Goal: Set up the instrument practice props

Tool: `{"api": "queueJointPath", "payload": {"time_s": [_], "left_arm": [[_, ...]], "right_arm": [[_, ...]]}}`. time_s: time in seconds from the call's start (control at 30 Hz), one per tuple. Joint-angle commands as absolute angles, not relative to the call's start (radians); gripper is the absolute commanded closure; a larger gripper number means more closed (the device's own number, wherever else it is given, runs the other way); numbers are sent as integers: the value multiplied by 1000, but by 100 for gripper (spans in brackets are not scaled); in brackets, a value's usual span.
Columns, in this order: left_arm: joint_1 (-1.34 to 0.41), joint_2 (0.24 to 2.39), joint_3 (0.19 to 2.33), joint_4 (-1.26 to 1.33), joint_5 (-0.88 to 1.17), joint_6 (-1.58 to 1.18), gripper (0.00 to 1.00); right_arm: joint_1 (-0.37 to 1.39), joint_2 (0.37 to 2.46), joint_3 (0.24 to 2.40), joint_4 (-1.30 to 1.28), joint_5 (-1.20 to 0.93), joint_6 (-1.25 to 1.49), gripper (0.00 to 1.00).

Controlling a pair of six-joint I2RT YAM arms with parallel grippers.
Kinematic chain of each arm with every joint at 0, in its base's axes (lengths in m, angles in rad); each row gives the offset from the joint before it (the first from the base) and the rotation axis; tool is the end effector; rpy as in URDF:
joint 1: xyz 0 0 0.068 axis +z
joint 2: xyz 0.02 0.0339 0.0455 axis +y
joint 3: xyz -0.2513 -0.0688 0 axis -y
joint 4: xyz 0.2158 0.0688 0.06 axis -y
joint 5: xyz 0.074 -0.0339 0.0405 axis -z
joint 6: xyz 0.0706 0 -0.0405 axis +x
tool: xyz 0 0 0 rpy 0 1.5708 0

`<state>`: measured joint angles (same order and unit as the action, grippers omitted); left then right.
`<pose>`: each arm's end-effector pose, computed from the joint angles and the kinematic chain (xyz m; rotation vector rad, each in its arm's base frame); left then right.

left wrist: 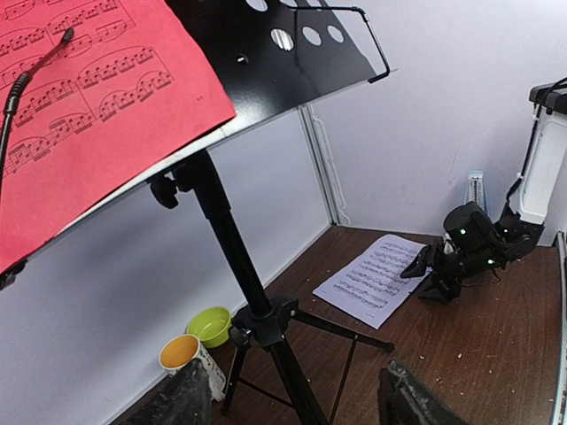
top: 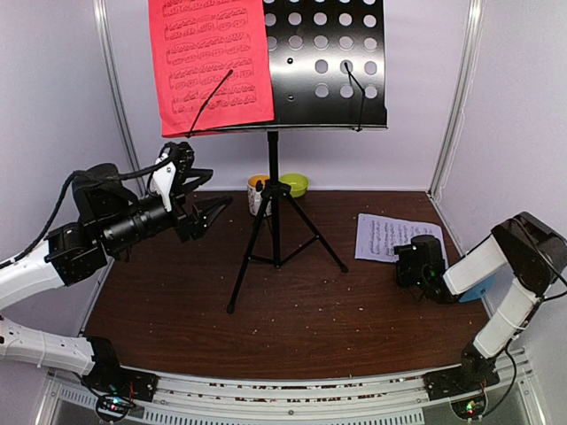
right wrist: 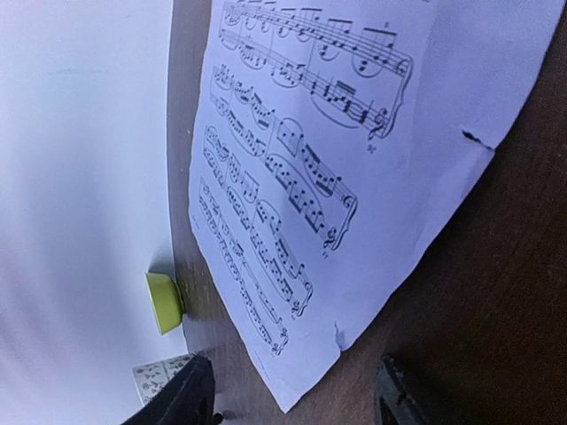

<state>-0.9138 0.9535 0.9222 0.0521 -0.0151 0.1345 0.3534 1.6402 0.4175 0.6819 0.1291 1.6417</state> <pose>0.1454 -0.1868 0.3746 0.7809 1.3753 -0.6023 0.2761 0.0922 0.1077 1.4420 1.7806 1.0084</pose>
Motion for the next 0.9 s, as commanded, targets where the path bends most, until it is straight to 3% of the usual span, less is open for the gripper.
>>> {"api": "queueJointPath", "payload": {"time_s": [0.0,0.27,0.47,0.87], "left_arm": [[-919,950,955,85,-17,158,33],[-919,934,963,60,-26,178,33],[-919,935,966,49,-30,181,33],[-919,954,971,58,-18,177,33]], "right_arm": [[355,1689,448,665,190,1702,42],[351,1784,470,768,207,1746,69],[341,1834,469,856,201,1756,100],[341,1588,437,862,194,1555,100]]}}
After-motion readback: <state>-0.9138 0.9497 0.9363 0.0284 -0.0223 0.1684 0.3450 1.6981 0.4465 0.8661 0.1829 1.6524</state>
